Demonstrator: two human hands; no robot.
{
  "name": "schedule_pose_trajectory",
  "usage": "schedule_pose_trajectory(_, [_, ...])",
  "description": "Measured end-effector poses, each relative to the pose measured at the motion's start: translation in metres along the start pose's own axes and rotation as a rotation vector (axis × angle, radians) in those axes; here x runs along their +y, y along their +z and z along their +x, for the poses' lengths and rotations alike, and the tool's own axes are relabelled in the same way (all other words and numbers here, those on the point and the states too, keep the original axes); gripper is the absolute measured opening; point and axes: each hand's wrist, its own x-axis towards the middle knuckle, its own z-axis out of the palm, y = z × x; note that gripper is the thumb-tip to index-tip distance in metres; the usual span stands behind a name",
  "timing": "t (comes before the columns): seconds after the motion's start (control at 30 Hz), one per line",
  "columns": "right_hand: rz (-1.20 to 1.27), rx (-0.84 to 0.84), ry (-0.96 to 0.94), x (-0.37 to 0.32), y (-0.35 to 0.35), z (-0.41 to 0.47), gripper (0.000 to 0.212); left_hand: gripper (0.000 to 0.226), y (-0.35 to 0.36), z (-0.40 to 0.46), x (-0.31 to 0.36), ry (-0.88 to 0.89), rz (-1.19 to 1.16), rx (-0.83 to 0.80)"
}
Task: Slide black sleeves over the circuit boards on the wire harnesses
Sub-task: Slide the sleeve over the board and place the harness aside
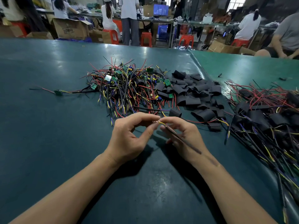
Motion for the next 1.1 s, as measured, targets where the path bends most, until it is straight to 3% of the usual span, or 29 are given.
schedule_pose_trajectory(0.1, [0.190,-0.048,0.037,-0.002,0.003,-0.001,0.022,0.016,0.001,0.000,-0.001,-0.035,-0.030,-0.003])
schedule_pose_trajectory(0.17, [0.229,0.017,0.026,-0.005,0.006,-0.001,0.015,0.019,0.003,0.000,-0.002,-0.038,-0.008,-0.011])
schedule_pose_trajectory(0.37, [0.480,0.630,0.137,-0.010,-0.028,0.010,0.006,0.005,-0.002,0.000,-0.007,0.052,0.201,-0.017])
schedule_pose_trajectory(0.5, [0.724,0.818,0.148,-0.010,-0.056,0.008,0.013,0.004,-0.004,-0.001,-0.003,0.088,0.303,-0.165])
schedule_pose_trajectory(0.63, [0.760,0.879,0.147,-0.010,-0.061,0.008,0.014,0.004,0.009,0.015,0.000,0.082,0.352,-0.328])
schedule_pose_trajectory(0.8, [0.788,1.002,-0.019,-0.014,-0.078,0.005,0.018,0.014,0.057,0.070,-0.012,0.115,0.473,-0.475])
schedule_pose_trajectory(0.93, [0.778,0.977,0.022,-0.011,-0.079,0.002,0.015,0.029,0.105,0.113,-0.037,0.021,0.719,-0.631])
schedule_pose_trajectory(1.1, [0.737,0.952,0.069,-0.014,-0.073,0.000,0.019,0.022,0.138,0.118,-0.050,-0.108,0.689,-0.746])
